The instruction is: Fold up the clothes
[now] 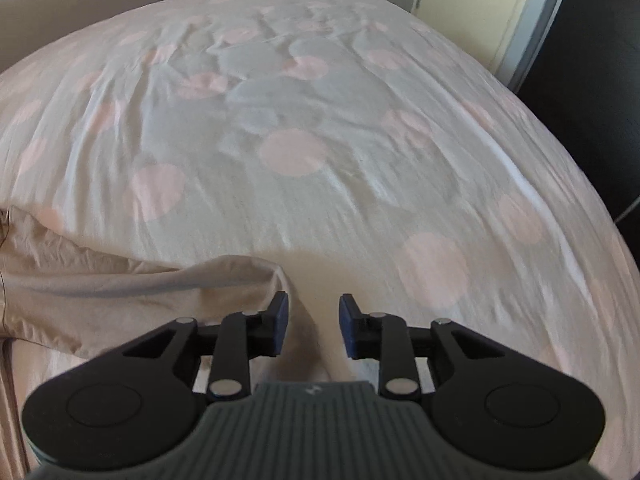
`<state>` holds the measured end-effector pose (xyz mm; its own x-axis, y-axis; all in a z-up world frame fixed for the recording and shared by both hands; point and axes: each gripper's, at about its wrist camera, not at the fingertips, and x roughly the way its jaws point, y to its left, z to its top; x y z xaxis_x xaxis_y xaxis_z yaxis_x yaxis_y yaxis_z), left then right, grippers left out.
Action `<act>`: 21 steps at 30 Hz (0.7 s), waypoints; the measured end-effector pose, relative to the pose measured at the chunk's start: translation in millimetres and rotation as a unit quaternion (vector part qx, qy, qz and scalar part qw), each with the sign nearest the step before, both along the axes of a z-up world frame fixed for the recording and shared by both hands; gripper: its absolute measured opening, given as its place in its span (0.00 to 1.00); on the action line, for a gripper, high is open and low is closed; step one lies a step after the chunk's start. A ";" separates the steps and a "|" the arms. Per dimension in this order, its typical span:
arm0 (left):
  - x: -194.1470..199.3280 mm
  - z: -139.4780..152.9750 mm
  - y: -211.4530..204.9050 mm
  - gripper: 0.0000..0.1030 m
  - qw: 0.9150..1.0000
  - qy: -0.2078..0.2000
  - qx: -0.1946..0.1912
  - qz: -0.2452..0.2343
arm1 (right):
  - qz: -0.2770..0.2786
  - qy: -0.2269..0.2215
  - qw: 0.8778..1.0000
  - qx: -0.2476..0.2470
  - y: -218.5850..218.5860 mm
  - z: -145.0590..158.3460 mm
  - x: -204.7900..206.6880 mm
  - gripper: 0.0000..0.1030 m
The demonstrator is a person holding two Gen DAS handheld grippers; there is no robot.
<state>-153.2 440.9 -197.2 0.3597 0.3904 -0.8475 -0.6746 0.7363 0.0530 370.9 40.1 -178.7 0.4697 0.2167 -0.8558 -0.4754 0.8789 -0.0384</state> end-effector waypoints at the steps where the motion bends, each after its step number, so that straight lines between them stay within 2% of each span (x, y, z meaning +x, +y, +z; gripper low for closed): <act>1: 0.3 1.4 -1.2 0.48 1.000 -0.001 0.002 -0.003 | -0.015 0.011 1.000 0.011 -10.7 -2.7 0.1 0.30; 5: -0.5 5.7 -5.3 0.48 1.000 -0.005 0.008 -0.008 | -0.062 0.054 0.996 0.044 -45.3 -25.6 -8.6 0.30; 8: -2.5 5.0 -6.8 0.48 1.000 -0.002 0.008 -0.008 | -0.085 0.083 0.991 0.070 -58.0 -44.4 -15.0 0.39; 10: -3.8 2.4 -6.1 0.48 1.000 0.004 0.006 -0.005 | -0.085 0.094 0.988 0.088 -58.8 -52.2 -20.0 0.39; 12: -5.2 0.4 -4.4 0.48 1.000 0.009 0.003 0.001 | -0.072 0.092 0.989 0.094 -54.0 -51.9 -25.5 0.20; 13: -5.8 -0.3 -3.6 0.48 1.000 0.012 0.002 0.004 | -0.068 0.089 0.989 0.094 -52.5 -49.9 -26.6 0.04; 18: -6.7 -1.5 -3.6 0.48 1.000 0.018 0.006 0.009 | -0.079 0.048 0.993 0.069 -55.5 -21.9 -14.3 0.03; 21: -5.0 -3.7 -4.4 0.48 1.000 0.026 0.011 0.008 | -0.096 0.022 0.993 0.059 -68.3 0.7 8.9 0.03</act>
